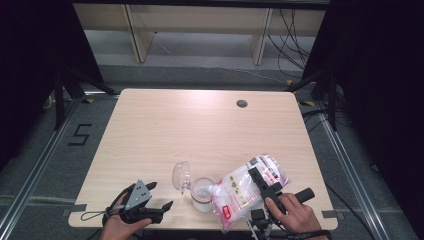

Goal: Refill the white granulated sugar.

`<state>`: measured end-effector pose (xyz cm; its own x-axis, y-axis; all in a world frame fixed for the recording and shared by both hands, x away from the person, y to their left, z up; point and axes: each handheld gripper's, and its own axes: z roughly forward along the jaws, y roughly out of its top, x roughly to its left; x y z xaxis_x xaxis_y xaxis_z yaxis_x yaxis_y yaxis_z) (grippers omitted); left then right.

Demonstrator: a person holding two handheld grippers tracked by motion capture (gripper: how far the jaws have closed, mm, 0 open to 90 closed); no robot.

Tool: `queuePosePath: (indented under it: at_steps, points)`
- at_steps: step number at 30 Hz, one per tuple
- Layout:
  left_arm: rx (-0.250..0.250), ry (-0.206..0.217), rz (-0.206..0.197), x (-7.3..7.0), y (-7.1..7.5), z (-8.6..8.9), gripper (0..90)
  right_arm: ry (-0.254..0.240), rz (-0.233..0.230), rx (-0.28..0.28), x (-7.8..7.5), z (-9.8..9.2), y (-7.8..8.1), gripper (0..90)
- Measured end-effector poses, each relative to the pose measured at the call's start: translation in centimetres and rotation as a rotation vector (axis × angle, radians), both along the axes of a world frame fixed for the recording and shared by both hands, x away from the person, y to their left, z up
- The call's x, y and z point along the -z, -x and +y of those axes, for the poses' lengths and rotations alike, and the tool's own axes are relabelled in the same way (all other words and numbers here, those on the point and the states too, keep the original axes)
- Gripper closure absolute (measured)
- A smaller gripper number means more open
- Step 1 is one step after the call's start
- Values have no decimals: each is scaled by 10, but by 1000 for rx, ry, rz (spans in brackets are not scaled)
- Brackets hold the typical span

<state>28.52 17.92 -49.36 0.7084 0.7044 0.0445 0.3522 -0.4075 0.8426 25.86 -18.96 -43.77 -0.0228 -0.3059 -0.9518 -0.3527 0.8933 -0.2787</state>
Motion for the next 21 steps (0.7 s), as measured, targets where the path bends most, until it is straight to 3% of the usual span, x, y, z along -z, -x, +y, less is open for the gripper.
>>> queuePosePath:
  at_steps: [3,6,9,11,14,21]
  points:
    - [5,19,6,0,0,0,185,34,-8,-18,-2,1,-1,530]
    - [-14,44,20,1,1,-1,185,34,-9,-19,-3,1,-1,531]
    - [4,20,3,0,0,0,185,31,-6,-15,-2,1,-1,531]
    - [-13,40,18,1,1,-1,185,34,-10,-19,-3,1,-1,531]
    - [6,17,6,0,-1,0,185,26,-8,-19,-2,1,-1,532]
    - [-8,29,12,0,0,0,185,33,-18,-27,-4,1,-1,533]
